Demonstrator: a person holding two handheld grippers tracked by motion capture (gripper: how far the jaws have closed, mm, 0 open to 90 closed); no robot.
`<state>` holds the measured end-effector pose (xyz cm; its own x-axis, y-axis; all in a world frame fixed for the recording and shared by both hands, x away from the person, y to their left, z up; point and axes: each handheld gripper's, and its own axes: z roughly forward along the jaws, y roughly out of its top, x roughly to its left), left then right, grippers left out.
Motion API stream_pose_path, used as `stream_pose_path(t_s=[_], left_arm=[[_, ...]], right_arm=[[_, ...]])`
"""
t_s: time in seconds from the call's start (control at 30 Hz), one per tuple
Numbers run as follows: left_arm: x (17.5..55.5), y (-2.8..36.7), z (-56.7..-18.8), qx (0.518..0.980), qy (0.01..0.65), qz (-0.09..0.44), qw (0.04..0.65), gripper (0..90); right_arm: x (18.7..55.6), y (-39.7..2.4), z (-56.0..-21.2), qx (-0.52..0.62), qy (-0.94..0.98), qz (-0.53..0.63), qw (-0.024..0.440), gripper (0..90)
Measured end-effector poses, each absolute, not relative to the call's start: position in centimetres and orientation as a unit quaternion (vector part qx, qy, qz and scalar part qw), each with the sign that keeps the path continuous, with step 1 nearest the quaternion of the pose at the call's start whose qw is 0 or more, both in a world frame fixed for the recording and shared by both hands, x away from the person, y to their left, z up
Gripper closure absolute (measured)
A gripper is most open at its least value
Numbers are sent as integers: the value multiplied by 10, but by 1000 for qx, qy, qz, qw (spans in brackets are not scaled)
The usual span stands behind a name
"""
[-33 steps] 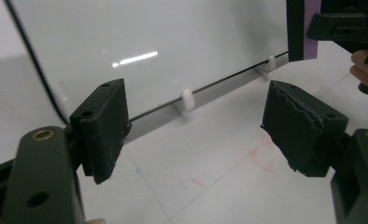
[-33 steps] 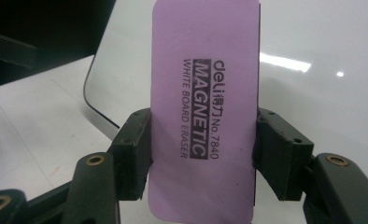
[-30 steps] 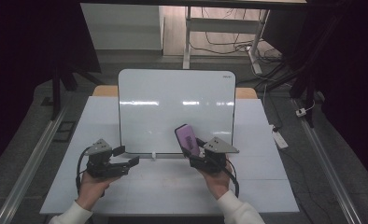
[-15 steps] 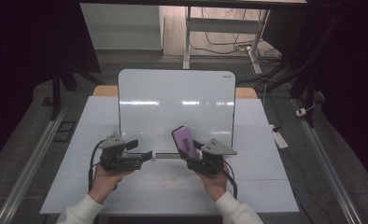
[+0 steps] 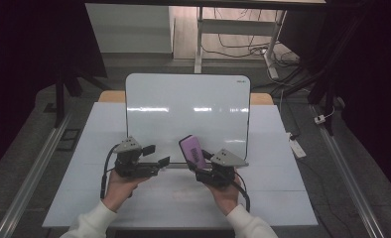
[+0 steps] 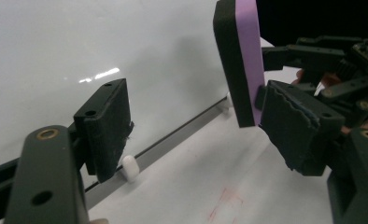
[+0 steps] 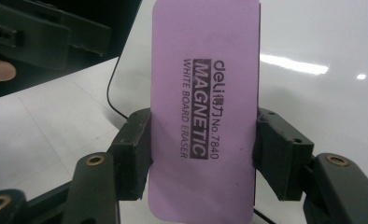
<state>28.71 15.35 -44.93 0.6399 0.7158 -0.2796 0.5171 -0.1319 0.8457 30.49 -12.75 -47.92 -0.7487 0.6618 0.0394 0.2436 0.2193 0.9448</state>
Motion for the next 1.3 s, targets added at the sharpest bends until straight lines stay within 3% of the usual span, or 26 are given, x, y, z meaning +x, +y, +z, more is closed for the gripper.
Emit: stream_pose_path(t_s=[0.6, 0.8, 1.0, 1.3], left_arm=[[303, 126, -451, 750, 399, 64, 524, 304], [309, 120, -453, 747, 395, 44, 532, 380], [310, 119, -452, 744, 390, 27, 542, 560], [308, 120, -449, 743, 387, 28, 545, 620]], right_arm=[[299, -116, -483, 286, 760, 553, 186, 410], [296, -113, -483, 274, 756, 564, 185, 409], [293, -110, -484, 268, 756, 569, 184, 409], [297, -111, -486, 267, 755, 576, 166, 400]])
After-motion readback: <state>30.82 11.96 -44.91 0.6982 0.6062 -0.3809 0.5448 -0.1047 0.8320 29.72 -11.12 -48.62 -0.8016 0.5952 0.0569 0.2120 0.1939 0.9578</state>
